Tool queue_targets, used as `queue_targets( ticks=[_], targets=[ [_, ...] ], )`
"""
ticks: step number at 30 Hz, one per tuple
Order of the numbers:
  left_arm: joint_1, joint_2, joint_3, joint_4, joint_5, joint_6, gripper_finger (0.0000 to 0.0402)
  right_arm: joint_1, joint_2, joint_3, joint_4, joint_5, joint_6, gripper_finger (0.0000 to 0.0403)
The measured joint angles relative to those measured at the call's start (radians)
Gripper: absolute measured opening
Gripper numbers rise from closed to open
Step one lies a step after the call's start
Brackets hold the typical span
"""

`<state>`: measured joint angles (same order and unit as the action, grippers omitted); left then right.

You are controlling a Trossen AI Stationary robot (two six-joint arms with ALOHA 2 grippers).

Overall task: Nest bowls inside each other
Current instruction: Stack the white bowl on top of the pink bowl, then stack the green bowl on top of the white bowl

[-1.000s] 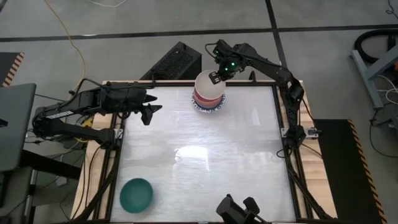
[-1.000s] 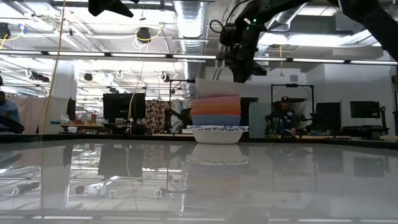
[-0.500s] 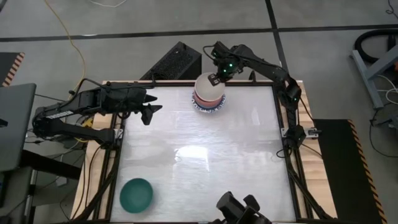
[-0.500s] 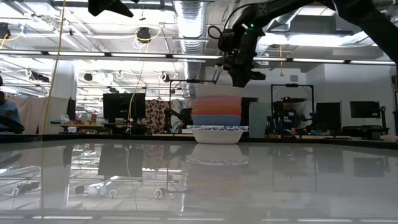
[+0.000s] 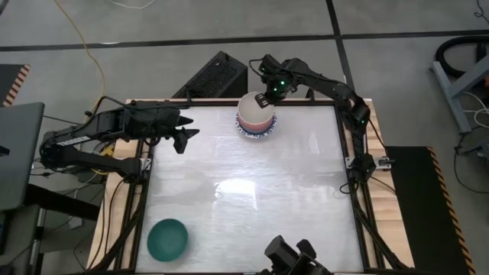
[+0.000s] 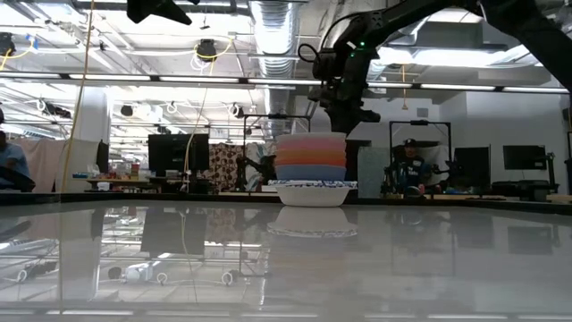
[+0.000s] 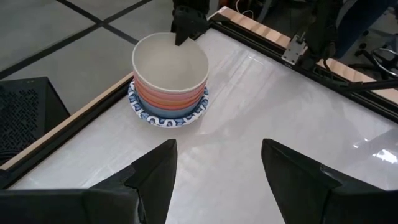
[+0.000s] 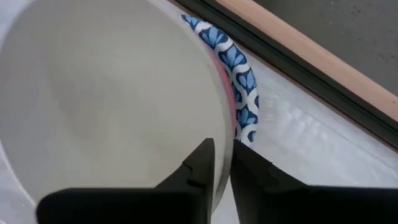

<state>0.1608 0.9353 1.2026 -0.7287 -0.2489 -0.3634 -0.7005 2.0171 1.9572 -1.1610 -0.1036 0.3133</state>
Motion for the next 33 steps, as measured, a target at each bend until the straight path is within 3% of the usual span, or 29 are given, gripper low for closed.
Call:
queue_targets(
  ticks=[7,14,22,27,33],
  targets=[
    [0.000,0.000,0.000,0.000,0.000,0.000,0.0224,-0.001,-0.001,0.000,0.011,-0.001,-0.009,0.0105],
    [0.000,0.000,0.000,0.000,0.002,0.002,0.0224,0.000,-0.001,0.023,0.010,-0.006,-0.052,0.0171],
    [0.000,0.000,0.000,-0.080,0.129,0.098,0.0224,0.005,-0.002,0.108,-0.011,-0.005,-0.077,0.0234],
    [-0.019,0.000,0.000,-0.128,0.244,0.135,0.0224,0.006,-0.002,0.145,-0.038,-0.005,-0.090,0.0239],
    [-0.116,0.011,0.000,-0.264,0.330,0.112,0.0224,0.006,-0.002,0.179,-0.058,-0.005,-0.108,0.0239]
  ],
)
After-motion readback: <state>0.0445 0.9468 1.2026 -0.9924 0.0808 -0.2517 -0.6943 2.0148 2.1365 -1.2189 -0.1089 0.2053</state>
